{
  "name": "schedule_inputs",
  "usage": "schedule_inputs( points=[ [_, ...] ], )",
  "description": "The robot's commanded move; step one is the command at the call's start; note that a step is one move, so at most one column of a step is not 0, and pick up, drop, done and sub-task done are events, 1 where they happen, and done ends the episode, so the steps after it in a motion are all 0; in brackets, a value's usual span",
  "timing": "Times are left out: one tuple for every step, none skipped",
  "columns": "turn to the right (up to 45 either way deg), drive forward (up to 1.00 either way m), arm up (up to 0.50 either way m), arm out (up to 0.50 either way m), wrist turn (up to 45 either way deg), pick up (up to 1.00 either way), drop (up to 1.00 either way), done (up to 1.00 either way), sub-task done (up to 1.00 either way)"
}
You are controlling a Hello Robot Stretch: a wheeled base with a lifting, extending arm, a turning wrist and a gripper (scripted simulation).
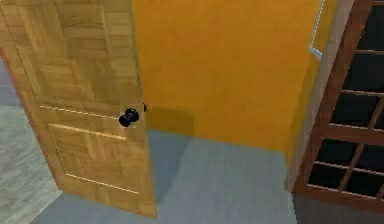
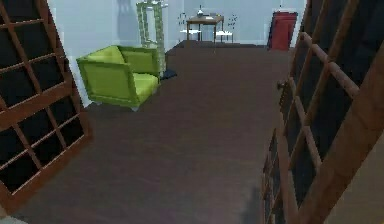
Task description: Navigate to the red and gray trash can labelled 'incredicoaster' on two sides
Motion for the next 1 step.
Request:
schedule_inputs(
  points=[
    [39.0,0.0,0.0,0.0,0.0,0.0,0.0,0.0,0.0]
  ],
)
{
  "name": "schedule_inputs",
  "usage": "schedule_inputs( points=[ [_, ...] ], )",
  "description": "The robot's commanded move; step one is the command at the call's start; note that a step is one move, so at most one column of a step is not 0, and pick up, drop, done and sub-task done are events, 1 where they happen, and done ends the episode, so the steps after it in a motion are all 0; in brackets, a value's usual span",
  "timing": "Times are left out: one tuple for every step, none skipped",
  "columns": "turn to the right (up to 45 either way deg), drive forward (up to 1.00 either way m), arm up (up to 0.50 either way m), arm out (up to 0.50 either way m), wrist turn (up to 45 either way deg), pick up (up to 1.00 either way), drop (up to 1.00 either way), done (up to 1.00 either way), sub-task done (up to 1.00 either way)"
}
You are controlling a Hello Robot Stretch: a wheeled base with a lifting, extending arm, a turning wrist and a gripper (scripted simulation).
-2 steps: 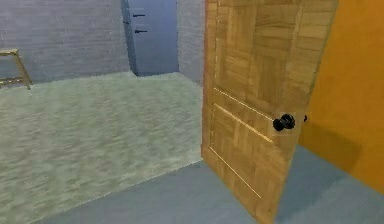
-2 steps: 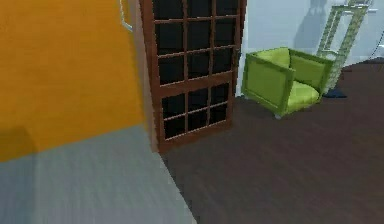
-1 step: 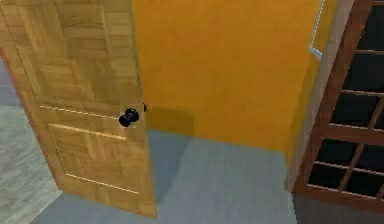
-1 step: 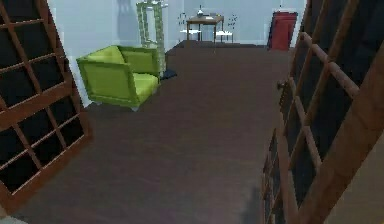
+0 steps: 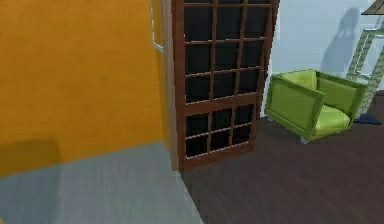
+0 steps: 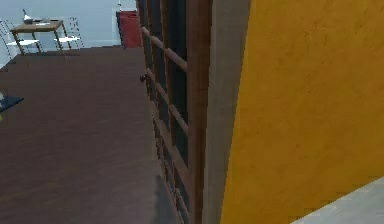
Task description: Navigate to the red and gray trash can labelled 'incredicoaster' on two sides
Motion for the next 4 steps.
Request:
schedule_inputs(
  points=[
    [0.0,0.25,0.0,0.0,0.0,0.0,0.0,0.0,0.0],
    [45.0,0.0,0.0,0.0,0.0,0.0,0.0,0.0,0.0],
    [9.0,0.0,0.0,0.0,0.0,0.0,0.0,0.0,0.0],
    [0.0,1.0,0.0,0.0,0.0,0.0,0.0,0.0,0.0]
  ],
)
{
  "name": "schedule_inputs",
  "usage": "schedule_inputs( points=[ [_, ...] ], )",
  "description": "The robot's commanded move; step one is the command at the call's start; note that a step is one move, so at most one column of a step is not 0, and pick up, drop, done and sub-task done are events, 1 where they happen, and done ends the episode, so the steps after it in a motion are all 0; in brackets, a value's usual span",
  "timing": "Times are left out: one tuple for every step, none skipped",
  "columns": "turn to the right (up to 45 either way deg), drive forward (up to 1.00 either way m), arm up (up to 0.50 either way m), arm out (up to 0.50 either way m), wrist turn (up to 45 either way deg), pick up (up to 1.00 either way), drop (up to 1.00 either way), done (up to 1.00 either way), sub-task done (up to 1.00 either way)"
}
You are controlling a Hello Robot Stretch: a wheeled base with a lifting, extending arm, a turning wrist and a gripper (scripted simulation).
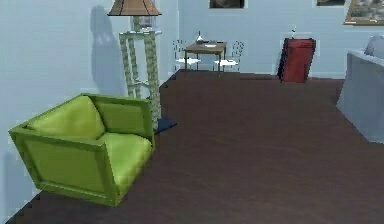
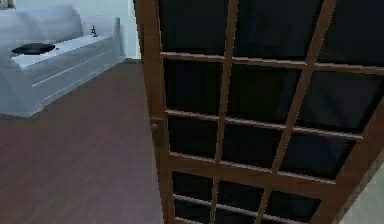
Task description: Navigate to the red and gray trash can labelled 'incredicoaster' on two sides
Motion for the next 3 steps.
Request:
schedule_inputs(
  points=[
    [45.0,0.0,0.0,0.0,0.0,0.0,0.0,0.0,0.0],
    [0.0,0.05,0.0,0.0,0.0,0.0,0.0,0.0,0.0],
    [-21.0,0.0,0.0,0.0,0.0,0.0,0.0,0.0,0.0]
  ],
)
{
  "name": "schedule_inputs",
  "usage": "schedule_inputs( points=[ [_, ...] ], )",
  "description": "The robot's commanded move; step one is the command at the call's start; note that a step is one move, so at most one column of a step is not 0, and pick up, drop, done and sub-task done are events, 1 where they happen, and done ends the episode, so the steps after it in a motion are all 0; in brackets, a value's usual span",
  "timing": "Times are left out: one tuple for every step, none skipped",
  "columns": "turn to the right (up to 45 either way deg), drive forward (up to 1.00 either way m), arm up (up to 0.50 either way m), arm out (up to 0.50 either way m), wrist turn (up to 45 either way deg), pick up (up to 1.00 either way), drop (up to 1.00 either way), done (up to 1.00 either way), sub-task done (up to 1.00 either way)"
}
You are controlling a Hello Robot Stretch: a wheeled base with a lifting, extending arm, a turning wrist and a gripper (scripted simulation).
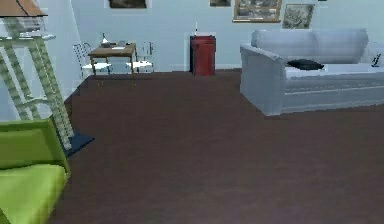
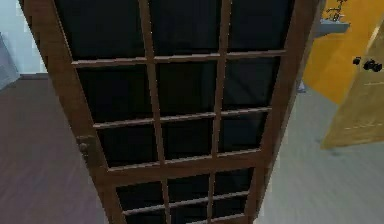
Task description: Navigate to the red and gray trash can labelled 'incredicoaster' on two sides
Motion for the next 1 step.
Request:
schedule_inputs(
  points=[
    [0.0,1.0,0.0,0.0,0.0,0.0,0.0,0.0,0.0]
  ],
)
